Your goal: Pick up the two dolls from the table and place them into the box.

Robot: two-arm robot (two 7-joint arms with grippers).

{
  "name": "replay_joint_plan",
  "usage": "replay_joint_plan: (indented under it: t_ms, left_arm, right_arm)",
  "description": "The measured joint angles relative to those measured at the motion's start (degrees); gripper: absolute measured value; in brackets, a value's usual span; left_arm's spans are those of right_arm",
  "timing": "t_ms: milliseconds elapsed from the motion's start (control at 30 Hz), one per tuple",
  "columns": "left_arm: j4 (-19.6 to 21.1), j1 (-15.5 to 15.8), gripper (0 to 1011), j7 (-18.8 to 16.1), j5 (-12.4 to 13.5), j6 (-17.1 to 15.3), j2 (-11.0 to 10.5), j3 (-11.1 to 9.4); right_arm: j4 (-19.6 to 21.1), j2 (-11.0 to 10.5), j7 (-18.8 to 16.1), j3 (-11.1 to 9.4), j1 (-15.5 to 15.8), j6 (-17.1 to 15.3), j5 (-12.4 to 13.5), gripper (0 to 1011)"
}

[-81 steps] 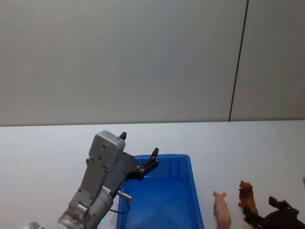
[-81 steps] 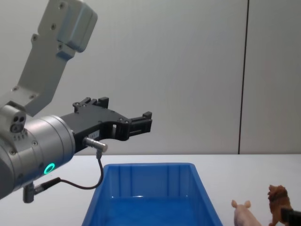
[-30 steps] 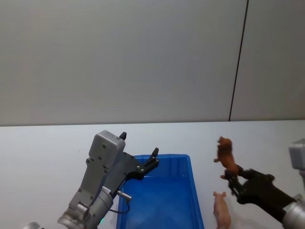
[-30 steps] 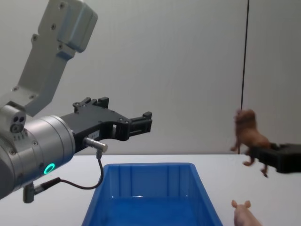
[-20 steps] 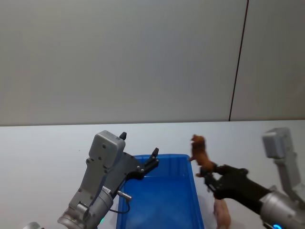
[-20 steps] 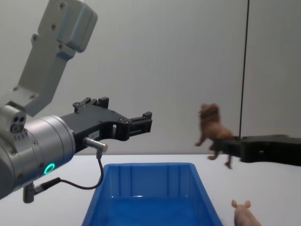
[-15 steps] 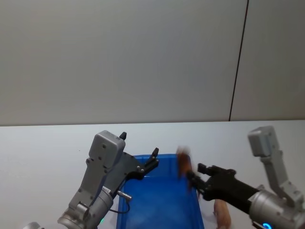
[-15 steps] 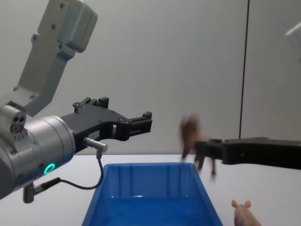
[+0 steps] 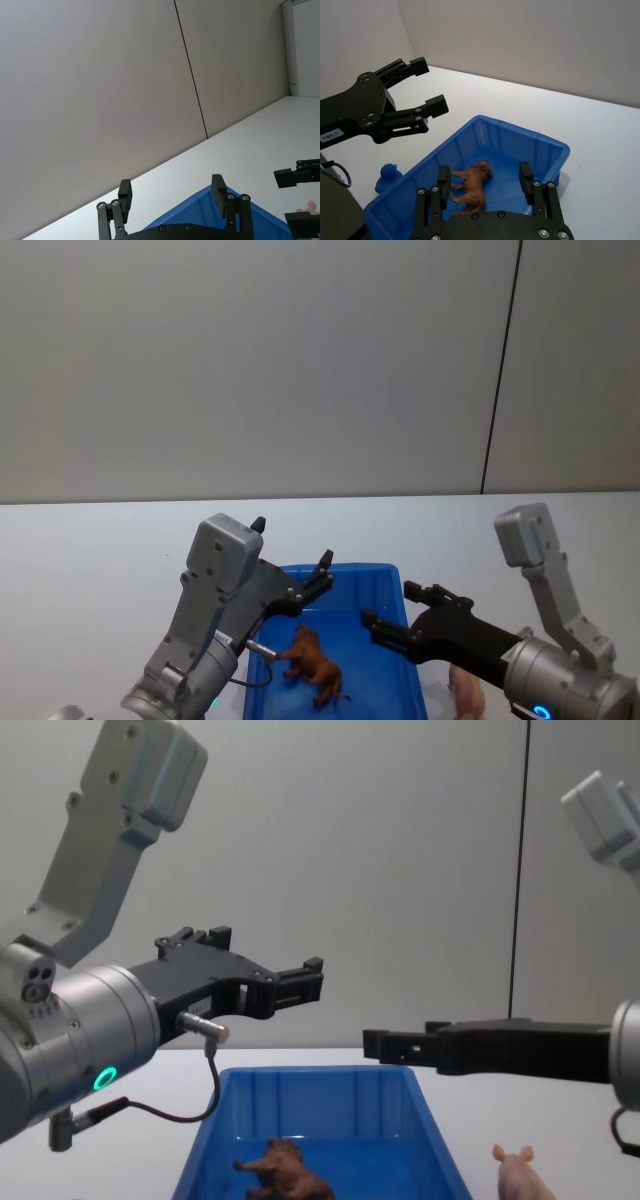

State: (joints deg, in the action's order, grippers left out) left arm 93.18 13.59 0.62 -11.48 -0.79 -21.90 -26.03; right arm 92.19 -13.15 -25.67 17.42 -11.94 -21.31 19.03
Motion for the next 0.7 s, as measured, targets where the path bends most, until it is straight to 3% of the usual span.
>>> replay_joint_plan:
  t_ms: [267, 700]
  left_arm:
    - [0.0, 0.0, 1003, 0.0, 0.0, 0.0, 0.0, 0.0]
    - [0.0, 0.0, 1003, 0.0, 0.0, 0.0, 0.0, 0.0]
  right_arm:
    - [1.3, -1.8, 2.4, -1.1, 1.8, 0.9, 1.2, 1001]
    - [4.1, -6.5, 7.4, -3.1, 7.6, 1.7, 2.6, 1001]
